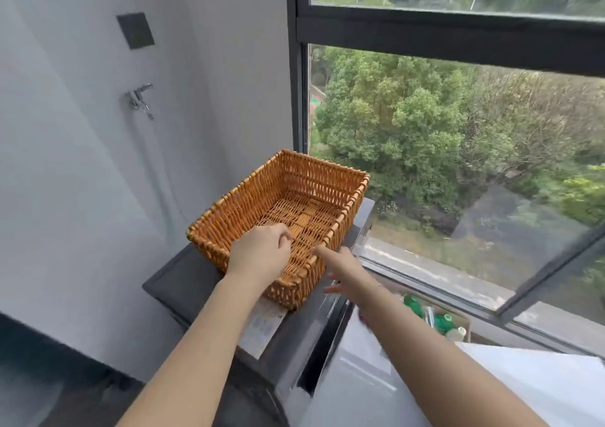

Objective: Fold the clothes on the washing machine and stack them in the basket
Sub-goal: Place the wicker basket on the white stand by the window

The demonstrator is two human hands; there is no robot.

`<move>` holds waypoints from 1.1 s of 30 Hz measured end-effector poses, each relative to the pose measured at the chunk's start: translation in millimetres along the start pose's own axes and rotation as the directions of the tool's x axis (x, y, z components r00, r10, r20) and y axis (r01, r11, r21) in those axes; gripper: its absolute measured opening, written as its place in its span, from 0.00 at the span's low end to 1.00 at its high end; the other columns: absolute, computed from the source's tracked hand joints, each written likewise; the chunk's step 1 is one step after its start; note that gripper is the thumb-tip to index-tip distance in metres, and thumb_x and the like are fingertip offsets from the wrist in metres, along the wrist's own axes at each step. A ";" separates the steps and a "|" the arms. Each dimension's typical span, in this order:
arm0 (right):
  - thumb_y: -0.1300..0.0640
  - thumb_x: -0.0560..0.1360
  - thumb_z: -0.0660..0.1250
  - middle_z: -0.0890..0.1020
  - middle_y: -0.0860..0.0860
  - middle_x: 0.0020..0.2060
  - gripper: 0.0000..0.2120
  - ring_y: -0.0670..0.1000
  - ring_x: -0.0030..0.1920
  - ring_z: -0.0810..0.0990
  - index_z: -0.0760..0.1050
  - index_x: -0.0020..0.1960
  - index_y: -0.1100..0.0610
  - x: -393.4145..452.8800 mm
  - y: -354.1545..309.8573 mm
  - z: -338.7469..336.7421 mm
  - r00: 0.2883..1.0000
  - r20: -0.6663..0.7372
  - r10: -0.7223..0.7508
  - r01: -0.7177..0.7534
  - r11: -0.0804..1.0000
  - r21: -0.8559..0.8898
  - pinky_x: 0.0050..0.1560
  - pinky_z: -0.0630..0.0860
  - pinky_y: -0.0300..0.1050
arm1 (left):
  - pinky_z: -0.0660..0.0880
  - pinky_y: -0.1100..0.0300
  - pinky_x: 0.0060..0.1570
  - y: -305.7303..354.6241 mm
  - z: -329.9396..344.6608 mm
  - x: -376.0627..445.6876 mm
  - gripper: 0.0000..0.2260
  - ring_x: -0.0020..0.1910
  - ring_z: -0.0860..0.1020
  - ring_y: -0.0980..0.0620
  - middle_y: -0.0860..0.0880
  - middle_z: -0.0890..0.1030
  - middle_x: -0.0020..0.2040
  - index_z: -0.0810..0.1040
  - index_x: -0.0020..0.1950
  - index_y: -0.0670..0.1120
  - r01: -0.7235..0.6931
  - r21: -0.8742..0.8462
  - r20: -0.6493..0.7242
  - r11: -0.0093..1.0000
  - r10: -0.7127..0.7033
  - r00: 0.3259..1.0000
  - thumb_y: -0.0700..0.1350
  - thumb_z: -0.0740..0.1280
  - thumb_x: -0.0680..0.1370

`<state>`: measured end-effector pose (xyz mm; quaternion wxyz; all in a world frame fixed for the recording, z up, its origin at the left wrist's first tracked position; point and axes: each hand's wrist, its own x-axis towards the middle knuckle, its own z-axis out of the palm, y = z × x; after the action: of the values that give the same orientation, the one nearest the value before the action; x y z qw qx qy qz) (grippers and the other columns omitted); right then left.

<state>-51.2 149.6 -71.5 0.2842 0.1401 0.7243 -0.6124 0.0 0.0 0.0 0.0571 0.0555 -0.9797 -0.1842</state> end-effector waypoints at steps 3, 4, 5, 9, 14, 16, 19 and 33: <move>0.47 0.70 0.69 0.74 0.56 0.65 0.33 0.58 0.60 0.77 0.63 0.70 0.60 24.1 0.9 20.7 0.994 -0.002 0.110 -0.109 0.988 0.110 0.50 0.81 0.55 | 0.63 0.60 0.28 -12.5 10.7 25.6 0.12 0.34 0.73 0.53 0.53 0.78 0.38 0.78 0.56 0.54 0.039 0.018 0.068 0.999 -0.040 0.997 0.46 0.56 0.80; 0.50 0.71 0.68 0.78 0.57 0.59 0.26 0.58 0.55 0.80 0.69 0.65 0.60 29.1 1.8 25.2 0.992 -0.018 0.125 -0.122 0.982 0.142 0.50 0.81 0.57 | 0.63 0.60 0.28 -14.7 15.0 32.6 0.12 0.34 0.73 0.53 0.53 0.78 0.38 0.78 0.56 0.53 0.041 0.011 0.100 0.999 -0.041 0.994 0.46 0.56 0.80; 0.53 0.70 0.68 0.80 0.58 0.54 0.20 0.59 0.51 0.82 0.72 0.59 0.60 35.8 4.7 30.4 0.991 -0.039 0.131 -0.124 0.981 0.150 0.49 0.81 0.60 | 0.64 0.60 0.28 -17.9 18.7 40.2 0.12 0.34 0.73 0.53 0.53 0.77 0.39 0.78 0.56 0.53 0.032 -0.002 0.135 0.999 -0.032 0.990 0.46 0.56 0.80; 0.58 0.66 0.60 0.82 0.62 0.50 0.09 0.64 0.52 0.82 0.71 0.45 0.58 47.9 5.5 41.8 0.980 -0.156 0.126 -0.106 0.985 0.133 0.50 0.77 0.68 | 0.63 0.61 0.28 -29.3 30.5 62.7 0.12 0.32 0.72 0.56 0.53 0.78 0.42 0.78 0.57 0.52 -0.027 -0.041 0.230 0.999 0.035 0.972 0.46 0.56 0.80; 0.56 0.60 0.57 0.83 0.57 0.45 0.19 0.60 0.46 0.83 0.74 0.48 0.57 57.5 10.7 44.8 0.946 -0.316 0.066 -0.057 0.998 0.037 0.49 0.81 0.60 | 0.71 0.61 0.30 -30.6 35.8 90.1 0.13 0.34 0.76 0.56 0.55 0.79 0.42 0.78 0.57 0.54 -0.103 -0.064 0.286 0.993 0.117 0.951 0.44 0.56 0.80; 0.57 0.63 0.59 0.83 0.57 0.44 0.15 0.57 0.44 0.82 0.75 0.47 0.58 53.3 11.4 39.7 0.929 -0.368 0.045 -0.055 0.998 -0.017 0.48 0.81 0.54 | 0.74 0.60 0.34 -21.7 37.5 93.6 0.13 0.36 0.77 0.56 0.56 0.79 0.45 0.78 0.58 0.54 -0.134 -0.085 0.296 0.987 0.153 0.943 0.45 0.56 0.80; 0.59 0.68 0.60 0.82 0.54 0.41 0.05 0.55 0.42 0.81 0.74 0.41 0.56 41.5 10.1 18.8 0.880 -0.474 -0.035 -0.012 0.995 -0.096 0.43 0.77 0.48 | 0.71 0.63 0.30 -1.2 46.4 98.9 0.13 0.33 0.76 0.57 0.57 0.80 0.46 0.78 0.58 0.54 -0.221 -0.131 0.329 0.967 0.252 0.910 0.45 0.56 0.81; 0.61 0.70 0.61 0.82 0.54 0.42 0.08 0.59 0.45 0.80 0.76 0.47 0.57 -44.3 69.5 -128.1 0.592 -0.803 0.070 -0.097 0.995 0.016 0.47 0.77 0.49 | 0.68 0.65 0.27 135.7 90.0 66.2 0.13 0.28 0.72 0.60 0.56 0.78 0.47 0.78 0.58 0.51 -0.537 -0.245 0.438 0.807 0.586 0.681 0.44 0.56 0.81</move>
<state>-8.3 294.6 -90.4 -0.0412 0.4296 0.7763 -0.4594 -89.2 149.0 -27.5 -0.1387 -0.2994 -0.9198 -0.2125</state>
